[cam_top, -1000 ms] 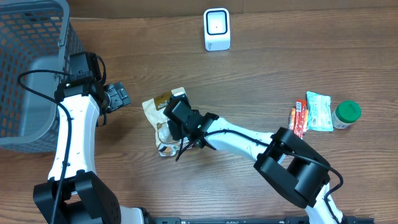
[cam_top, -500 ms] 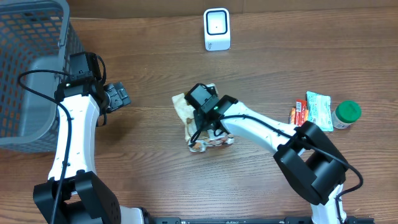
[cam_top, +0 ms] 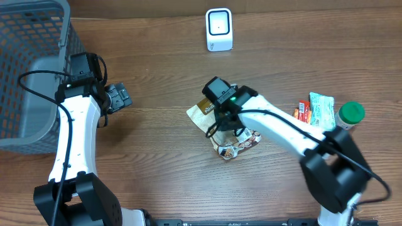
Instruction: Scan the item barcode
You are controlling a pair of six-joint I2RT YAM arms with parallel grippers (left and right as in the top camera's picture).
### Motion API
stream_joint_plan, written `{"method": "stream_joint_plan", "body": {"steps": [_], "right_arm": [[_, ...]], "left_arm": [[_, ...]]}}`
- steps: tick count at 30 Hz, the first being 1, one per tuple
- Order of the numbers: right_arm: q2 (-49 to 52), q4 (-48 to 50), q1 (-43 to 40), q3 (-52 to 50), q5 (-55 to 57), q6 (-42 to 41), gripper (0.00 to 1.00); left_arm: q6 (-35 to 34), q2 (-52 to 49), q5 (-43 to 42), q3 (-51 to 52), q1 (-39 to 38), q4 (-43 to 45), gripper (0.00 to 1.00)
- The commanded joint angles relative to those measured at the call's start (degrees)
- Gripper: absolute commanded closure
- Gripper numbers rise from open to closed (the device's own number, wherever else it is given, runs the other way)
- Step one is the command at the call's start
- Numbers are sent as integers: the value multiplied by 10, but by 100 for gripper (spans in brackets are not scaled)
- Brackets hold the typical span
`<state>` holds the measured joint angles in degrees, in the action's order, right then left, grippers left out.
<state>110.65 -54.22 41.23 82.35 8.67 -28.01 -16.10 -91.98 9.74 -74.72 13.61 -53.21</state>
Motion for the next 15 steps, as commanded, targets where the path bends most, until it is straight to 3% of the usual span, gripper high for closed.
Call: {"method": "stream_joint_plan", "body": {"steps": [1, 8, 15], "right_arm": [[-61, -25, -24, 17, 60, 6, 81], [-60, -46, -95, -27, 67, 3, 81], [-60, 38, -122, -134, 33, -3, 79]], "left_arm": [[7, 5, 8, -3, -1, -1, 0], [7, 5, 8, -3, -1, -1, 0], [7, 5, 8, -3, -1, -1, 0]]}}
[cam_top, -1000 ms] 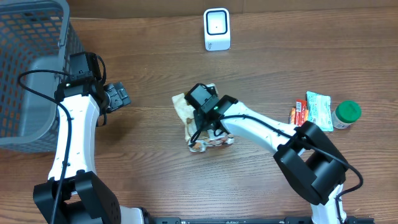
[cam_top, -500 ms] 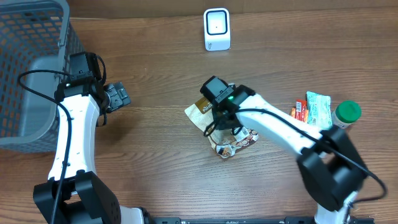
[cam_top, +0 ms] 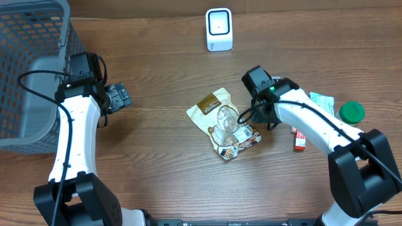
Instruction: Scan the item barcode
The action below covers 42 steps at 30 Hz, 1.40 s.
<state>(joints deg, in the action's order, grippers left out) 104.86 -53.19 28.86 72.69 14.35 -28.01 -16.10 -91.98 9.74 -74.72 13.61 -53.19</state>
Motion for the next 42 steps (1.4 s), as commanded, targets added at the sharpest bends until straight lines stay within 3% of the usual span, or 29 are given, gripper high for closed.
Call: {"method": "stream_joint_plan", "body": {"steps": [1, 12, 19, 27, 37, 42], "right_arm": [[-2, 42, 2, -52, -46, -3, 78], [-2, 79, 45, -91, -336, -3, 73], [-2, 73, 62, -91, -259, -3, 69], [-2, 76, 41, -89, -296, -11, 69], [-2, 148, 96, -89, -325, -158, 67], [-2, 181, 141, -89, -328, -170, 64]], "left_arm": [[7, 5, 8, -3, -1, -1, 0], [7, 5, 8, -3, -1, -1, 0], [7, 5, 8, -3, -1, -1, 0], [7, 5, 8, -3, -1, -1, 0], [7, 5, 8, -3, -1, -1, 0], [7, 5, 8, -3, -1, -1, 0]]}}
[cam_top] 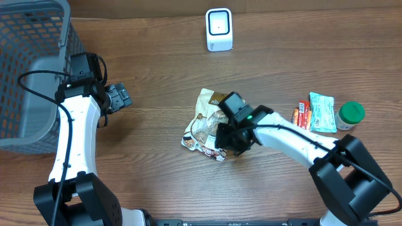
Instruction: Scan the item barcode
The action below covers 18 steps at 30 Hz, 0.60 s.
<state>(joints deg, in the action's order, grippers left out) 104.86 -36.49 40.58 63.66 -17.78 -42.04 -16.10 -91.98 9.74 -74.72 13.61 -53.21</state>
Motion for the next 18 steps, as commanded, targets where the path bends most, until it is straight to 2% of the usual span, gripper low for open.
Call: {"method": "stream_joint_plan", "body": {"steps": [1, 5, 9, 14, 18], "right_arm": [[-2, 18, 30, 1, 0, -29, 64], [-2, 6, 30, 2, 15, -18, 65], [-20, -51, 3, 23, 7, 19, 64], [-66, -131, -43, 63, 40, 116, 55], [-97, -150, -94, 73, 93, 130, 52]], "left_arm": [[7, 5, 8, -3, -1, -1, 0], [7, 5, 8, -3, -1, -1, 0], [7, 5, 8, -3, -1, -1, 0], [7, 5, 8, -3, -1, -1, 0], [7, 5, 8, -3, -1, -1, 0]]}}
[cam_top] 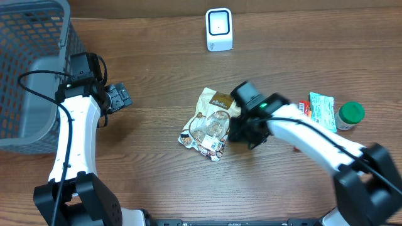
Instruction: Scan the item barcode
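Note:
A snack bag (209,123), brown at the top with a clear window and a printed lower edge, lies crumpled at the table's middle. The white scanner (218,29) stands upright at the far edge. My right gripper (242,132) is low at the bag's right edge, blurred by motion, and its fingers do not show clearly. Whether it touches or holds the bag cannot be told. My left gripper (120,97) hangs at the left, far from the bag, with nothing visible in it.
A grey mesh basket (25,69) fills the far left. At the right lie a red bar (302,112), a green-and-white packet (321,112) and a green-capped bottle (350,115).
My right gripper has shifted from over the bag's lower right part to its right edge. The bag lies a little flatter and its window shows. The left arm is unchanged.
My right gripper was first over the bag at mid-table. Then it was off to the right near the red bar, the bag lying bare. Later it was back on the bag, which had turned and shifted left. Now it sits at the bag's right edge.

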You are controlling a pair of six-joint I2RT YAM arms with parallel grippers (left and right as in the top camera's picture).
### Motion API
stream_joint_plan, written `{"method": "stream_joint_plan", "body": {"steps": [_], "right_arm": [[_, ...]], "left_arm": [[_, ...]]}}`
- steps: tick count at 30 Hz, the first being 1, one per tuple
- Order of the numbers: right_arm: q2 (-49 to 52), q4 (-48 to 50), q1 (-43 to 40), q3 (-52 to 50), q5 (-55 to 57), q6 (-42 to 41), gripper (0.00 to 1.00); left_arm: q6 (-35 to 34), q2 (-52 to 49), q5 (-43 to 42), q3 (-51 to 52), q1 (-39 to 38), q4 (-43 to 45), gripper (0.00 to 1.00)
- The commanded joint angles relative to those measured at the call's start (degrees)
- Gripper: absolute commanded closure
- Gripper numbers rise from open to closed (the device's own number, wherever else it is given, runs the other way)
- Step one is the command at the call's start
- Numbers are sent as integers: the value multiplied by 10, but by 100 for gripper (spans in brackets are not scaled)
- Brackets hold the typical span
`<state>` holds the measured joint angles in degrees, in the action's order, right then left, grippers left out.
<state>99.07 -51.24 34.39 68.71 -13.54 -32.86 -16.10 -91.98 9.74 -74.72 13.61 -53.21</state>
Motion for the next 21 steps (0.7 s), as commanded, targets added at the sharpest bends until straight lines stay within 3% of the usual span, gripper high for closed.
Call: {"method": "stream_joint_plan", "body": {"steps": [1, 6, 8, 11, 16, 17, 21], "right_arm": [[-45, -2, -47, 22, 52, 38, 51], [-69, -3, -139, 22, 50, 38, 48], [-76, -10, -191, 22, 50, 38, 39], [-76, -25, -255, 22, 50, 56, 35], [-76, -51, -342, 22, 51, 108, 34], [-76, -57, -368, 22, 55, 109, 21], [-76, -59, -415, 22, 60, 109, 10]], "left_arm": [[7, 5, 8, -3, -1, -1, 0], [7, 5, 8, -3, -1, -1, 0], [7, 5, 8, -3, -1, -1, 0], [7, 5, 8, -3, -1, 4, 0], [7, 5, 8, -3, -1, 85, 0], [6, 5, 7, -3, -1, 90, 0], [-1, 5, -5, -3, -1, 124, 0]]}}
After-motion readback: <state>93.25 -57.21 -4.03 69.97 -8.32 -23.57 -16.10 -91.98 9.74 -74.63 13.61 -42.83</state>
